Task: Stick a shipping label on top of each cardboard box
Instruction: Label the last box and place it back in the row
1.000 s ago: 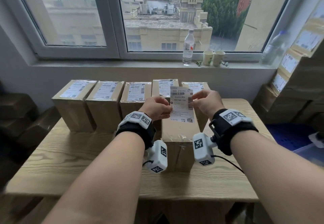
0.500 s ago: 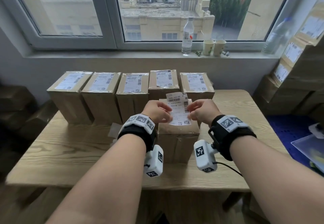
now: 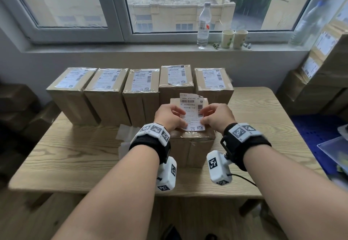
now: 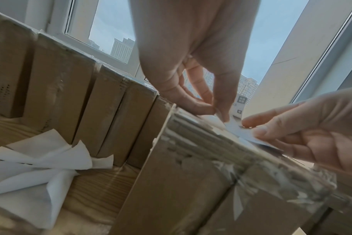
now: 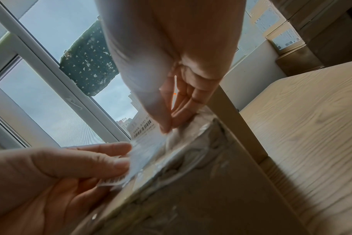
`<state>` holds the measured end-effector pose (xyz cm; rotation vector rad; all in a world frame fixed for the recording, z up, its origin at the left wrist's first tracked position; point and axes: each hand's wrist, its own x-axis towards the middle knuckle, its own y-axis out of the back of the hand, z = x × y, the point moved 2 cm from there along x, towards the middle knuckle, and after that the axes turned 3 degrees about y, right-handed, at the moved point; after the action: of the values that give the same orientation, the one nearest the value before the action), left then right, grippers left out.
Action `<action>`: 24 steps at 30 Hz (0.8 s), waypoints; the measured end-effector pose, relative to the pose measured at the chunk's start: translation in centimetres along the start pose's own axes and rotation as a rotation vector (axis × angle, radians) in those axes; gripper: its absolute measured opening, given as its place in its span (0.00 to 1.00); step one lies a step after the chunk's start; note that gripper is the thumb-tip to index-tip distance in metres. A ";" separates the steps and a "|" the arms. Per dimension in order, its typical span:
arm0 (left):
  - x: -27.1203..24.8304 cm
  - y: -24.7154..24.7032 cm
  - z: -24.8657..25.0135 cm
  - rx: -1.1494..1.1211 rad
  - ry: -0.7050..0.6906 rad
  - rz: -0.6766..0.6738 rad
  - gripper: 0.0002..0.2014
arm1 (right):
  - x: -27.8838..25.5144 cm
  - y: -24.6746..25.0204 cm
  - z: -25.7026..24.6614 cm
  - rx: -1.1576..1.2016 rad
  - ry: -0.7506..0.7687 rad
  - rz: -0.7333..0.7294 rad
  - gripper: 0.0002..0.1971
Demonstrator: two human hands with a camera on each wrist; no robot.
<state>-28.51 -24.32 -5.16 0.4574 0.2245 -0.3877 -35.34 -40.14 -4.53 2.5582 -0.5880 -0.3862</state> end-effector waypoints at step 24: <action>0.3 -0.4 0.5 0.396 -0.040 -0.037 0.21 | 0.2 -0.9 -0.3 -0.230 0.056 -0.089 0.22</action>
<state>-28.34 -24.99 -5.01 0.8349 0.1166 -0.4794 -34.72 -39.43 -4.72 2.3710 -0.3862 -0.3869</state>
